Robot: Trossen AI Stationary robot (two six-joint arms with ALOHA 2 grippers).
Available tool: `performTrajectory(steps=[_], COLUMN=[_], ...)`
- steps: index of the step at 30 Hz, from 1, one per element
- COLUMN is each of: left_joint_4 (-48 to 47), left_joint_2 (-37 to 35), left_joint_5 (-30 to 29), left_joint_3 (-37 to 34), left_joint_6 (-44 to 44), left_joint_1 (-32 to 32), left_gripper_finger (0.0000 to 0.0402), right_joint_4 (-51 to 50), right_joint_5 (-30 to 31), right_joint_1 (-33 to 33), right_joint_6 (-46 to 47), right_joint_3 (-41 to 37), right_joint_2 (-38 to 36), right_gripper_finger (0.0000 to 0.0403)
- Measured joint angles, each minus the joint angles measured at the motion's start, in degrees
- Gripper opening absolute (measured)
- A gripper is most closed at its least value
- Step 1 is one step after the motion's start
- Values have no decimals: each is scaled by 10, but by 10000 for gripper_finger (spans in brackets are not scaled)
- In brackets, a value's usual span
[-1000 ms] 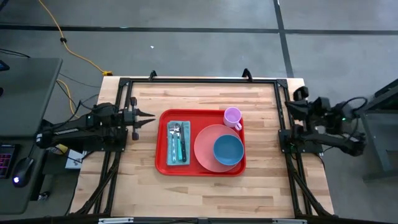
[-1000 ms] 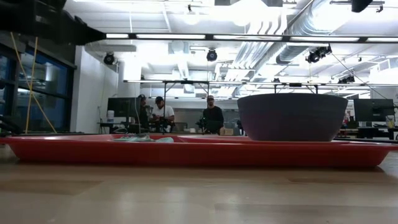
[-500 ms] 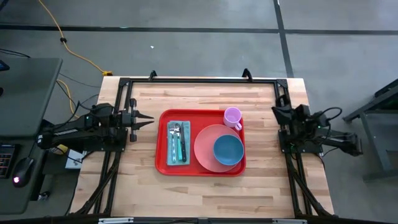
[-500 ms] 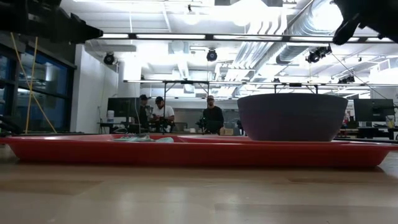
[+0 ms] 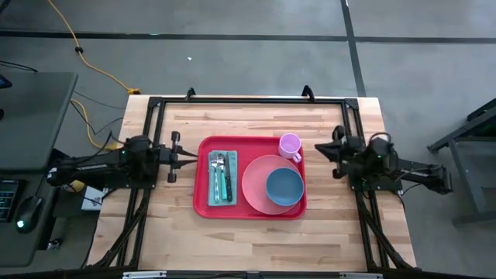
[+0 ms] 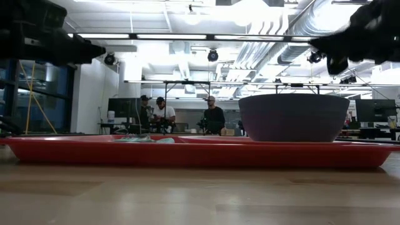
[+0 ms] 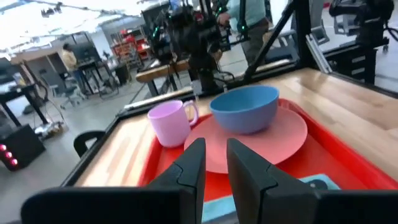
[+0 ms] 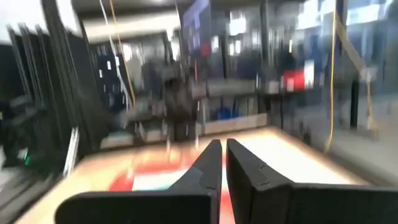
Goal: Set up tray
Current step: Return to Home Position
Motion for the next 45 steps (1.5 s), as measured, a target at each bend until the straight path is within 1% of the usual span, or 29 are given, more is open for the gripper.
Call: performTrajectory(steps=[4,6,9,12,15,17,22,25,29,32,34,39,45], left_joint_4=[-5,-5,-1,-11,-22,-30,-30,-30,-31,-32,-32,-32,-32], left_joint_2=[0,0,0,0,10,16,21,23,28,37,39,40,40], left_joint_5=[20,22,21,-3,-58,-71,-72,-71,-74,-80,-82,-82,-82], left_joint_3=[-1,-1,-8,-27,-26,-26,-26,-26,-26,-26,-26,-26,-26], left_joint_6=[24,28,30,15,-22,-38,-43,-4,6,36,51,54,54], left_joint_1=[0,0,-2,-12,-15,-15,-15,-15,-14,-14,-14,-14,-14], left_gripper_finger=[95,95,95,95,95,95,95,95,95,95,95,95,95], right_joint_4=[-95,-103,-105,-109,-115,-116,-118,-119,-119,-119,-118,-111,-108], right_joint_5=[1,0,2,20,45,56,65,64,62,62,61,61,61], right_joint_1=[0,0,0,0,0,0,0,0,0,0,0,0,0], right_joint_6=[19,5,-41,-75,-95,-97,-101,-94,-82,-78,-55,10,4], right_joint_3=[0,1,1,2,2,2,2,2,2,2,1,0,0], right_joint_2=[1,0,0,1,1,1,15,38,81,111,126,143,143], right_gripper_finger=[0,0,0,0,0,0,0,0,0,0,0,0,0])
